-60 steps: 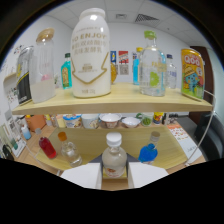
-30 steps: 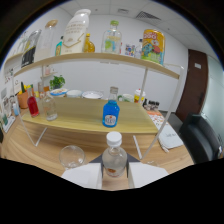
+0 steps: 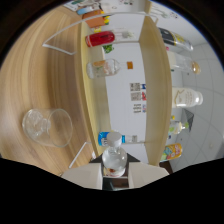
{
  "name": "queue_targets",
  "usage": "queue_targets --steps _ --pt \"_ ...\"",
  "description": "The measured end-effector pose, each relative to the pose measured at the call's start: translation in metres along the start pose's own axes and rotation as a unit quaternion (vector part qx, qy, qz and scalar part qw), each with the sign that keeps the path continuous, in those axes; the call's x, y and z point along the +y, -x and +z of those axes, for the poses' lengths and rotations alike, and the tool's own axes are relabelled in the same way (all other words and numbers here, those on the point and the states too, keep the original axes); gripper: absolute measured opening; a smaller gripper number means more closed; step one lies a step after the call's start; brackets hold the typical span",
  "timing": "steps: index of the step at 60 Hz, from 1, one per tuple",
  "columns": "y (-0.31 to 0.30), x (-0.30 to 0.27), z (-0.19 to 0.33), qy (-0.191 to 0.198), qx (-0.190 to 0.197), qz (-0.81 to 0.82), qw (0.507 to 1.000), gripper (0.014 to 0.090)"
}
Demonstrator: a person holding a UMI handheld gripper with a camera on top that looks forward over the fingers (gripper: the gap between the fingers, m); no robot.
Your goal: Make me a cup of Mojito.
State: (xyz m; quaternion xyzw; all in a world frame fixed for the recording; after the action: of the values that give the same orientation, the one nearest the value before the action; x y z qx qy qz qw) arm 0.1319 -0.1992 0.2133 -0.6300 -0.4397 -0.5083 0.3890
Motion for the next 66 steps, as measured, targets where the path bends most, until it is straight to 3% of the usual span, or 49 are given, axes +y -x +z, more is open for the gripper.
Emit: queue_targets --steps 18,33,40,49,58,66 --pt "0.013 -0.022 0.001 -0.030 0.037 -0.311 0.949 0.0344" --pt "0.014 -0.027 0.000 -0.039 0.028 -0.321 0.946 0.0342" --pt "0.005 -0.031 -0.004 -0.056 0.015 -0.216 0.975 0.0345" --pt "-0.026 -0.035 -0.016 -0.098 -0.020 0.081 0.992 0.0347" --pt "-0.028 -0.017 -0.016 -0.108 -0.081 0.361 0.923 0.0346" --pt "0.016 0.008 -0.002 -0.080 -0.135 0.502 0.850 0.0346"
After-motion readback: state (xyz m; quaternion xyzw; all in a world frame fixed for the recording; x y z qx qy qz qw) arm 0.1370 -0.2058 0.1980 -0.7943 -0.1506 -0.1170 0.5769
